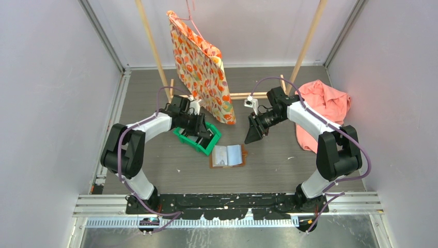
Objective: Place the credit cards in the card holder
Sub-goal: Pick up the credit card from the storage box.
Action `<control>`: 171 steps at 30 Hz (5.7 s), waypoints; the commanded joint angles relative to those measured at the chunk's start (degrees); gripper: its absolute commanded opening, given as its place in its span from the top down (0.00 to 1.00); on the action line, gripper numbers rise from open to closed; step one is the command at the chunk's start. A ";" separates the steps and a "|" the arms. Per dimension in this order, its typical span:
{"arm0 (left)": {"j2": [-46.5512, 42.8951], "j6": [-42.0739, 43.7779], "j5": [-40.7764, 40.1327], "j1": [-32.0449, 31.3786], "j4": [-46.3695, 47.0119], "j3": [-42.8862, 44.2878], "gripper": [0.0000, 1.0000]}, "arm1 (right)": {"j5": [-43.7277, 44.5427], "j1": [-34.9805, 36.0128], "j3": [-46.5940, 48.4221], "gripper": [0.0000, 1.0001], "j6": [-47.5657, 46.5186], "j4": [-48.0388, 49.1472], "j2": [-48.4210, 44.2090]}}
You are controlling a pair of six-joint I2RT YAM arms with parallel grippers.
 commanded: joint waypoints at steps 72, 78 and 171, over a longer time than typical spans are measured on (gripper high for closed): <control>0.41 -1.67 4.93 2.73 -2.85 1.82 0.82 | -1.80 -0.27 2.18 0.62 -0.77 -0.62 -0.34; 0.11 -1.47 5.15 3.50 -3.43 2.07 0.85 | -1.81 -0.27 2.18 0.62 -0.81 -0.65 -0.25; -16.91 -35.08 -45.33 -40.72 89.37 -32.93 1.00 | -21.29 -4.81 -9.73 0.62 26.57 22.03 -14.05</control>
